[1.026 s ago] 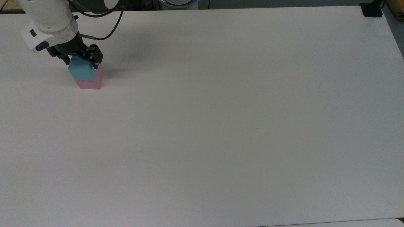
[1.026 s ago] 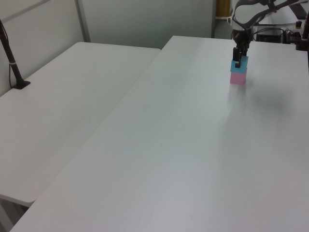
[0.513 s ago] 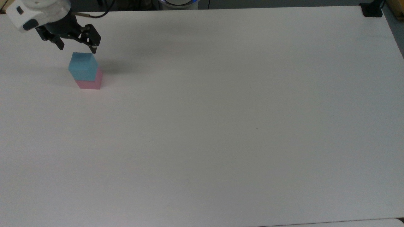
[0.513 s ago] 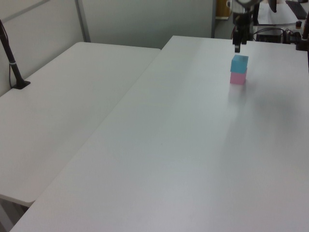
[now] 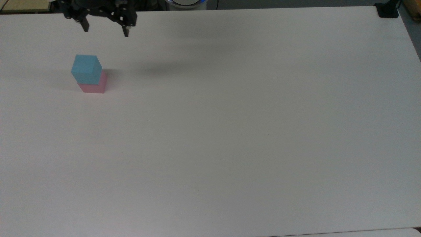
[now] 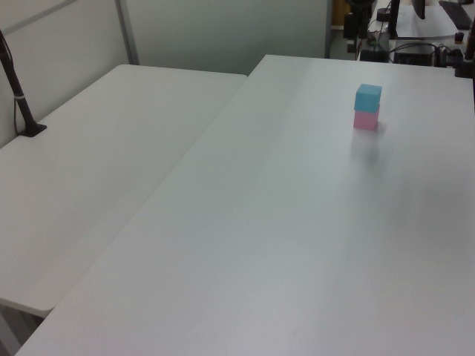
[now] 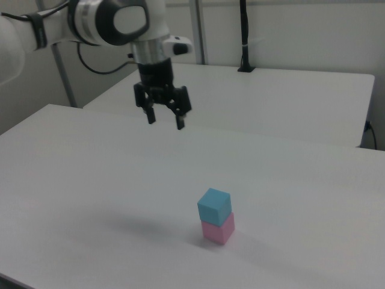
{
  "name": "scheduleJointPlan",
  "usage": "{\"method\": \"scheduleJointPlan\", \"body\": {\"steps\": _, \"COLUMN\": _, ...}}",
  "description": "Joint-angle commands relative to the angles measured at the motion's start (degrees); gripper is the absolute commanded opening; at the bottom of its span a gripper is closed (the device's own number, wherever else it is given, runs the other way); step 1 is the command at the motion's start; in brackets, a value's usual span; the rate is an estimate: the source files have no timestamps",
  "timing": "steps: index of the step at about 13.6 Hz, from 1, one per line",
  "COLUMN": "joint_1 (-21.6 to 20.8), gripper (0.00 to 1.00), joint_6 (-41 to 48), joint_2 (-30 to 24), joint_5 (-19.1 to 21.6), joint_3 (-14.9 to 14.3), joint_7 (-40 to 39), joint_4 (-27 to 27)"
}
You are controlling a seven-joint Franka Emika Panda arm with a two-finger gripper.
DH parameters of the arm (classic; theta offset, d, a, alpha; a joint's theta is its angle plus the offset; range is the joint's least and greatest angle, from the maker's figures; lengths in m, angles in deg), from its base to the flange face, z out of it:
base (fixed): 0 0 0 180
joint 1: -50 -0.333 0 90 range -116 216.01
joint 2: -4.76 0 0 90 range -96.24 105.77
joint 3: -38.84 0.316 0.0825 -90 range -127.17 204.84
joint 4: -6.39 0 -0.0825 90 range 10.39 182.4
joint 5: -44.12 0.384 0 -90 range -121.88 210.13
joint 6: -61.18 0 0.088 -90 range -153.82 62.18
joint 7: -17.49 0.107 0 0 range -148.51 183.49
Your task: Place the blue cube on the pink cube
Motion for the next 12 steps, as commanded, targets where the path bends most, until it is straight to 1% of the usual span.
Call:
{"method": "scheduleJointPlan", "body": {"steps": 1, "joint_1": -1.69, "gripper": 1.0, "joint_6": 1.65, "joint_2": -2.62, "joint_5": -1.49, "joint_3": 6.91, "joint_7": 9.4, "joint_4": 0.11}}
{"method": "scheduleJointPlan", "body": {"steps": 2, "joint_1": -1.87, "gripper": 1.0, "joint_6": 1.74, "joint_2": -3.59, "joint_5": -1.49, "joint_3": 8.69, "joint_7": 10.29, "joint_4": 0.29}}
{"method": "scheduleJointPlan", "body": {"steps": 4, "joint_1": -3.61, "gripper": 1.0, "joint_6": 3.23, "joint_2": -4.21, "joint_5": -1.4, "joint_3": 9.14, "joint_7": 11.26, "joint_4": 0.2}}
{"method": "scheduleJointPlan", "body": {"steps": 6, "joint_1": -5.2, "gripper": 1.0, "joint_6": 3.23, "joint_2": -5.79, "joint_5": -1.4, "joint_3": 9.14, "joint_7": 11.44, "joint_4": 0.81}}
{"method": "scheduleJointPlan", "body": {"steps": 9, "joint_1": -4.86, "gripper": 1.0, "joint_6": 3.58, "joint_2": -7.9, "joint_5": -1.05, "joint_3": 8.97, "joint_7": 11.44, "joint_4": 2.22}}
{"method": "scheduleJointPlan", "body": {"steps": 12, "joint_1": -4.33, "gripper": 1.0, "joint_6": 4.29, "joint_2": -9.14, "joint_5": -1.14, "joint_3": 8.71, "joint_7": 10.92, "joint_4": 2.14}}
